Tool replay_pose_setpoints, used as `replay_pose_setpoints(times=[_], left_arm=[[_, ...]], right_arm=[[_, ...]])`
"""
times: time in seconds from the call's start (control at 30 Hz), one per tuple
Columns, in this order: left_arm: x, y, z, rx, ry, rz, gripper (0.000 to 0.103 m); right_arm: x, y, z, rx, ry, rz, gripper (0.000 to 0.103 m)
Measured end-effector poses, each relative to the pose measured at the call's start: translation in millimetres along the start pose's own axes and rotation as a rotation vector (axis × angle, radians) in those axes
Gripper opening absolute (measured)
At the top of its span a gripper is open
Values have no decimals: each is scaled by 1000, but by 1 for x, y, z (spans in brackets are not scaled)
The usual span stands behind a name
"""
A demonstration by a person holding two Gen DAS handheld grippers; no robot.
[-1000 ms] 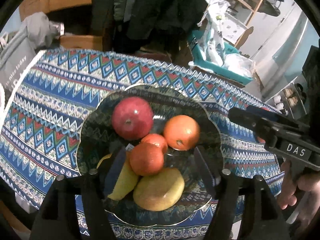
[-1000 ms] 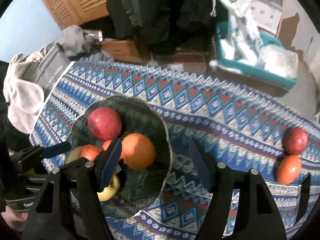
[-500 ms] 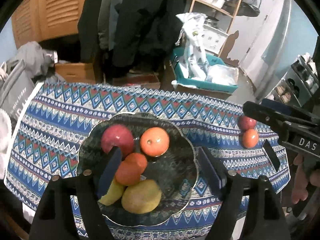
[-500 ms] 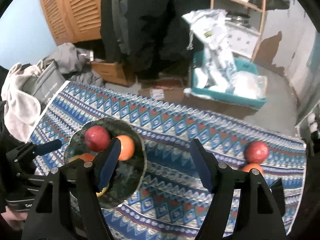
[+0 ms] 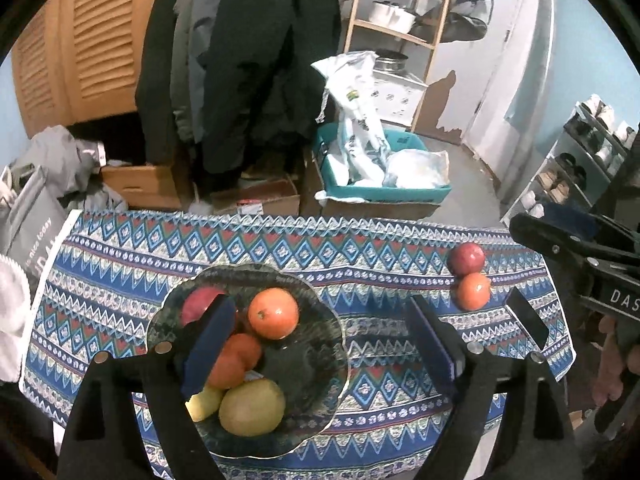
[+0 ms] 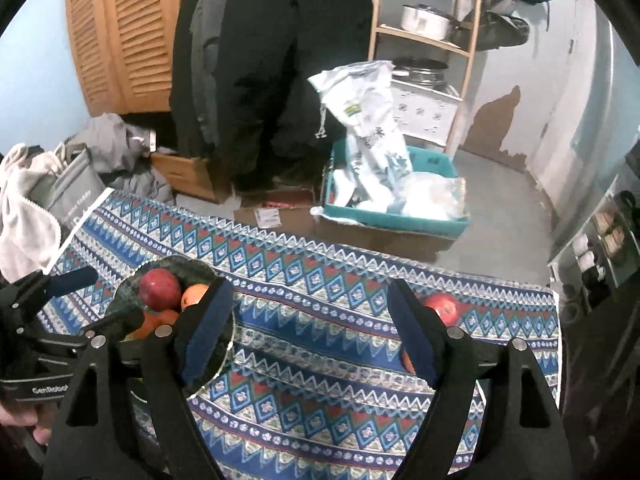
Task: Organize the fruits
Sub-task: 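Withdraw both open tools from the bowl toward the red apple and orange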
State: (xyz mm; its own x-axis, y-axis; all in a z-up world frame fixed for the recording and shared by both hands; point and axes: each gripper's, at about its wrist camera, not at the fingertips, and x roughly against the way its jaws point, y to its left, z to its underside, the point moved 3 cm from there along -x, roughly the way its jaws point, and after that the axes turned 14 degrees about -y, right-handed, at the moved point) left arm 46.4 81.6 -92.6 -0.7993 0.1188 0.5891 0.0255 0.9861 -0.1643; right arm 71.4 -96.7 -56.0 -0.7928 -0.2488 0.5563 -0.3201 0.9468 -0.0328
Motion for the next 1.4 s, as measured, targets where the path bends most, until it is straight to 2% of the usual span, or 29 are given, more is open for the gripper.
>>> replay_pose_setpoints(times=[0.53,0.83,1.1,1.4], left_arm=[[2,-59,-15,-82,-18,35,88],[-13,-88,-13,-128,2,50,88],[-42,-107,-4,-165,48,48,88],[-86,-114,14,-209,105,11,88]], right_arm=[[35,-70,14,-77,-13,93,80],[37,-111,37,-106,31,158,81],[18,-142,64,-162,107,182,81],[-32,-164,100,-178,241,181,81]])
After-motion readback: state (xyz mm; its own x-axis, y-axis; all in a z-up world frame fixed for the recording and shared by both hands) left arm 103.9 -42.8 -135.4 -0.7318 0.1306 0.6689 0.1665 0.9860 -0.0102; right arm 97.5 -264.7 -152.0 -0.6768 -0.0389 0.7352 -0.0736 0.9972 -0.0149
